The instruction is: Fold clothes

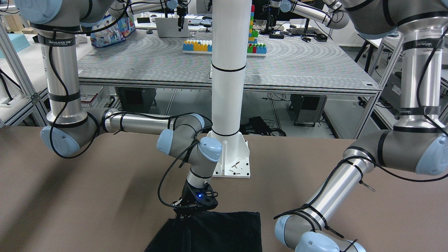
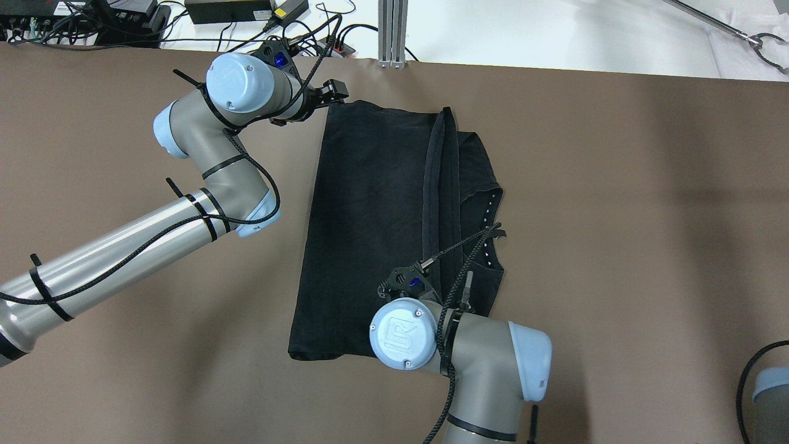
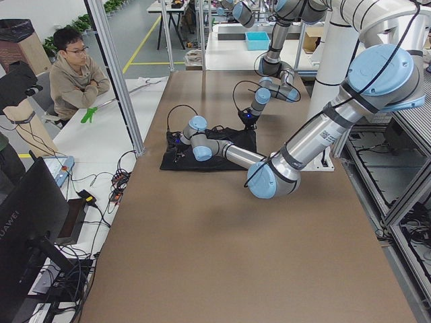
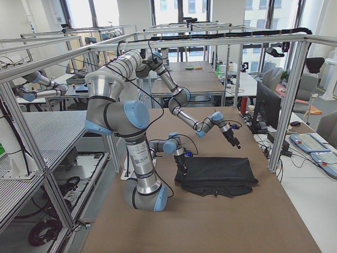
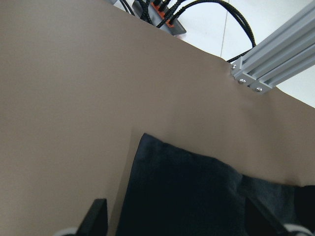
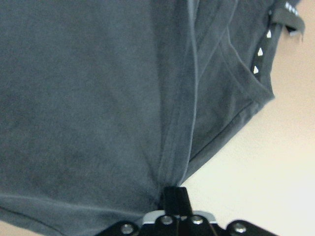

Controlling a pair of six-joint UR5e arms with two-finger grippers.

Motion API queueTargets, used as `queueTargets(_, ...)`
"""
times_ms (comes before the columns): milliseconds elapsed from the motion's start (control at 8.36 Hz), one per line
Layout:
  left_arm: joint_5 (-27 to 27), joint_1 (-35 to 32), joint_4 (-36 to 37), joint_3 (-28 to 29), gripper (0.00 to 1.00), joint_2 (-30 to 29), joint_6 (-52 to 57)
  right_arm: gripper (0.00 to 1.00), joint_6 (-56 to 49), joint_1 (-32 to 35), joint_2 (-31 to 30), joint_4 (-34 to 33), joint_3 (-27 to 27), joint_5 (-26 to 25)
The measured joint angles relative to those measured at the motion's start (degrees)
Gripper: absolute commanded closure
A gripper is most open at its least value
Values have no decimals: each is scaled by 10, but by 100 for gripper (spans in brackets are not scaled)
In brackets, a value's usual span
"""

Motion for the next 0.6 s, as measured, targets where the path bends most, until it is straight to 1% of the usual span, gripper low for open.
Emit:
queueTargets(120, 3, 0, 0, -1, 0, 1, 0, 100, 31, -4, -49, 0, 41, 4)
queueTargets(239, 7, 0, 0, -1, 0, 1, 0, 100, 93, -23, -80, 0, 66, 6)
queueTargets(359, 9, 0, 0, -1, 0, 1, 0, 89, 141, -42, -91, 0, 72, 7)
queueTargets(478, 10, 0, 0, -1, 0, 1, 0, 63, 166, -52, -90, 0, 71, 7)
queueTargets(598, 10, 0, 0, -1, 0, 1, 1, 4, 179, -54, -89, 0, 70, 7)
